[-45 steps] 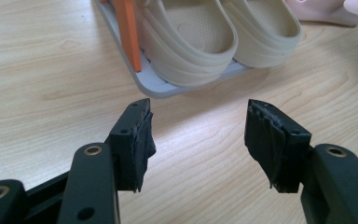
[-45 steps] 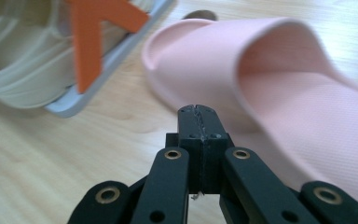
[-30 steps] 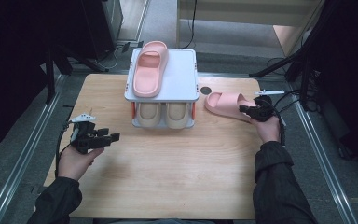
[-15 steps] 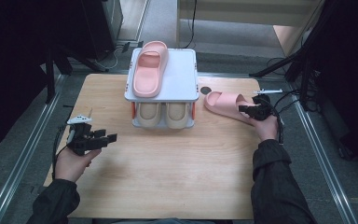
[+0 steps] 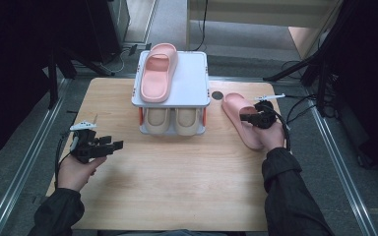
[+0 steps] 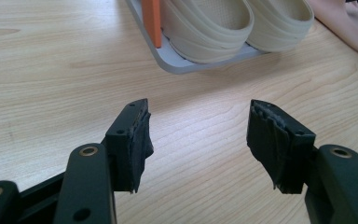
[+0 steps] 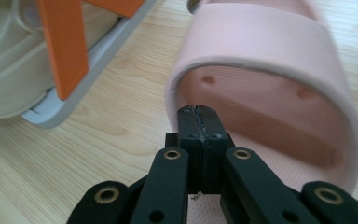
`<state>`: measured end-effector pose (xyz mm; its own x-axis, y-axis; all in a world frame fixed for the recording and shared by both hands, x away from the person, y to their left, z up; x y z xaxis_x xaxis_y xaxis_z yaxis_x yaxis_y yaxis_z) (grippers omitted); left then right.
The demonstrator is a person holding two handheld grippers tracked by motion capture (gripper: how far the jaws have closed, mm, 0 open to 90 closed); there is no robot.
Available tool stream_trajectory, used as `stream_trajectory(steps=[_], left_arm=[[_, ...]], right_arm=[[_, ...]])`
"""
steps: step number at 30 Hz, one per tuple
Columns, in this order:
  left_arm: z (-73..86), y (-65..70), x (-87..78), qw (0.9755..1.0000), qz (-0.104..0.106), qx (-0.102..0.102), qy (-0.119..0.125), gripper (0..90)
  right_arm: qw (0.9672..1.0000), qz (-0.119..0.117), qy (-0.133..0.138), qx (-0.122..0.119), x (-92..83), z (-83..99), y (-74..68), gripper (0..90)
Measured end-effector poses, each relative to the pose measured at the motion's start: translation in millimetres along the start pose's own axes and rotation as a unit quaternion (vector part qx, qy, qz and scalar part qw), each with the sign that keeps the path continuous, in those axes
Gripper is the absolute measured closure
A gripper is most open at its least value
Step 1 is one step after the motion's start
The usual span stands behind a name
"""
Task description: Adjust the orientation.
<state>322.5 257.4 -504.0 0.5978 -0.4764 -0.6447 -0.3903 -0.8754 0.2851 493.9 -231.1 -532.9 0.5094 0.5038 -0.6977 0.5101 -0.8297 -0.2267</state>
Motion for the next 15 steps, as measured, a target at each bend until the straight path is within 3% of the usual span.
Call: stream_trajectory(steps=[5, 10, 15], left_arm=[[0.6, -1.5, 0.7, 1.0, -0.002, -0.001, 0.0, 39.4], [0.6, -0.6, 2.3, 1.0, 0.0, 0.0, -0.002, 39.4], [-2.5, -3.0, 3.3, 1.0, 0.003, -0.003, 0.001, 39.5]], right_arm=[[0.9998, -0.012, 0.002, 0.014, 8.7, -3.7, -13.2, 90.0], [0.9997, -0.008, 0.003, 0.022, 14.7, -7.1, -20.5, 89.1], [0.9997, 0.003, 0.019, 0.015, -0.3, -8.2, -19.8, 82.5]])
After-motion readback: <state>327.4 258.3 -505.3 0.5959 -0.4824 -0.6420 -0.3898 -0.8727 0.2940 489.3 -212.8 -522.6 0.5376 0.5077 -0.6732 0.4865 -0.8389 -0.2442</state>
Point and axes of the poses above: each handheld gripper's, and its own axes: x roughly forward along the jaws, z roughly out of its underside, y roughly to its right, the point moved 5 cm from there along x, roughly forward along the jaws, and after that the axes turned 1 degree about x, right-handed, at the moved point
